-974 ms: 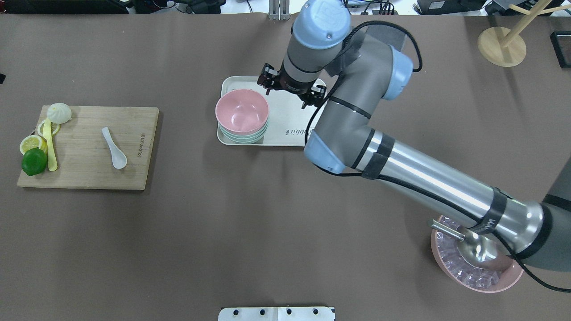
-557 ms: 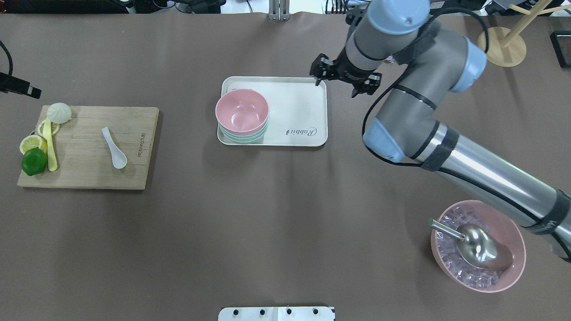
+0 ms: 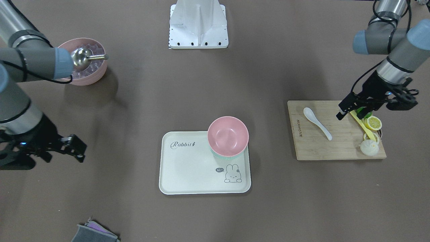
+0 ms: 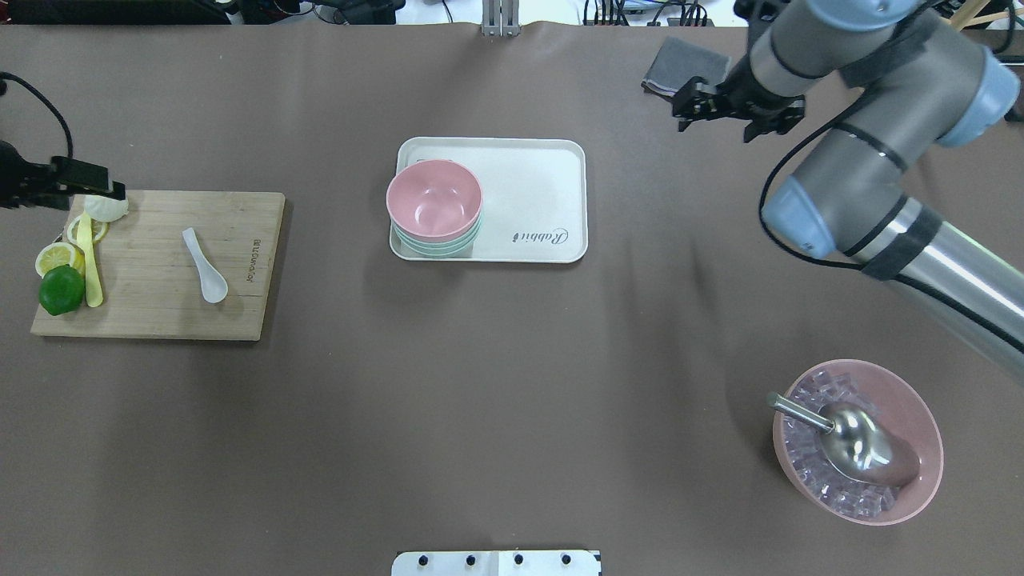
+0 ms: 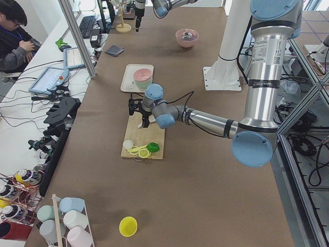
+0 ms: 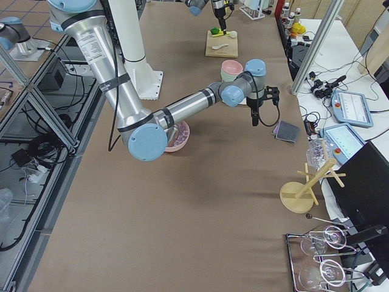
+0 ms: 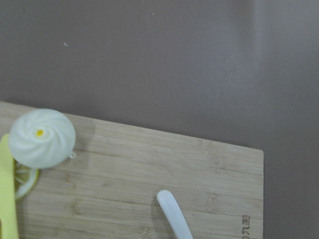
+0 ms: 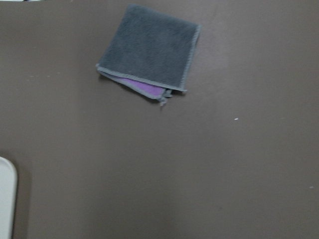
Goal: Stack pink bowl on green and place spoon
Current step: 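Open the right gripper and withdraw it while the left arm reaches toward the cutting board, then lower the left gripper onto the white spoon handle and close it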
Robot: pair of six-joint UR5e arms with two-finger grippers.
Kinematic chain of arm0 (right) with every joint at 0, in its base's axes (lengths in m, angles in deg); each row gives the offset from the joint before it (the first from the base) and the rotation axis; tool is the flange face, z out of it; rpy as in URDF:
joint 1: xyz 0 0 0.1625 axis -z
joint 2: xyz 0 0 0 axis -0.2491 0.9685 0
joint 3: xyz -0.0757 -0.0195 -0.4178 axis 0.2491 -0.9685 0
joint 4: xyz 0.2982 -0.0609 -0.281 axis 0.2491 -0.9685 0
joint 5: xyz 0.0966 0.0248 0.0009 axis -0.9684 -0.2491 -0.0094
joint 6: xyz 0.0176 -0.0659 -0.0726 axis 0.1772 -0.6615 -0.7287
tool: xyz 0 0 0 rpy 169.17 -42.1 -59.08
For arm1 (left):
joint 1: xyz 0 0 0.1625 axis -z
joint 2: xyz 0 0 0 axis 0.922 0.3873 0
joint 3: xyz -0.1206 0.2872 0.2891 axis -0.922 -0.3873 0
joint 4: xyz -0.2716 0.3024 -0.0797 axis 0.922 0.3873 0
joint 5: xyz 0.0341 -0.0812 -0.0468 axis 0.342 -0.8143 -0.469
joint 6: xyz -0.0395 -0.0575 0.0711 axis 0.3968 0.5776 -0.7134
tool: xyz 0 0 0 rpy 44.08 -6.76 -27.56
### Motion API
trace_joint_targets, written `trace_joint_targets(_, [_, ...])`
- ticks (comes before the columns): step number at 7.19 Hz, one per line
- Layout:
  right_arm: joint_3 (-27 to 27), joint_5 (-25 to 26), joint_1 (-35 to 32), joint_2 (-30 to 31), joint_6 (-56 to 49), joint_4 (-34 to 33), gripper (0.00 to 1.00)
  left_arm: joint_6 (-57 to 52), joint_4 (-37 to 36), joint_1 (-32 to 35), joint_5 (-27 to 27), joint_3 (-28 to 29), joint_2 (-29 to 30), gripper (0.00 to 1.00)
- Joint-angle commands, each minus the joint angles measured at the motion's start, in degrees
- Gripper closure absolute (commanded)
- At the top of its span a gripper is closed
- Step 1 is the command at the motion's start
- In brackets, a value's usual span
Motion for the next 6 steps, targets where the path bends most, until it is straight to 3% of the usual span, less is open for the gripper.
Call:
trace_joint_targets(1, [-0.8,-8.6,-10.1,7.3,-19.2,-0.6,0.0,3.3,-10.6,-6.4,9.5,-2.8,0.6,0.02])
trace_joint_targets(2, [-0.7,-10.3,-12.8,10.8,-23.5,-0.5,0.0,3.3,-11.7,-6.4,9.8,-2.5,1.3,0.03])
trace_joint_targets(6, [-0.8,-9.5,-16.4,17.4,-30.6,0.0,0.0,3.1,-11.7,-7.2,12.5,2.4,5.7,0.37])
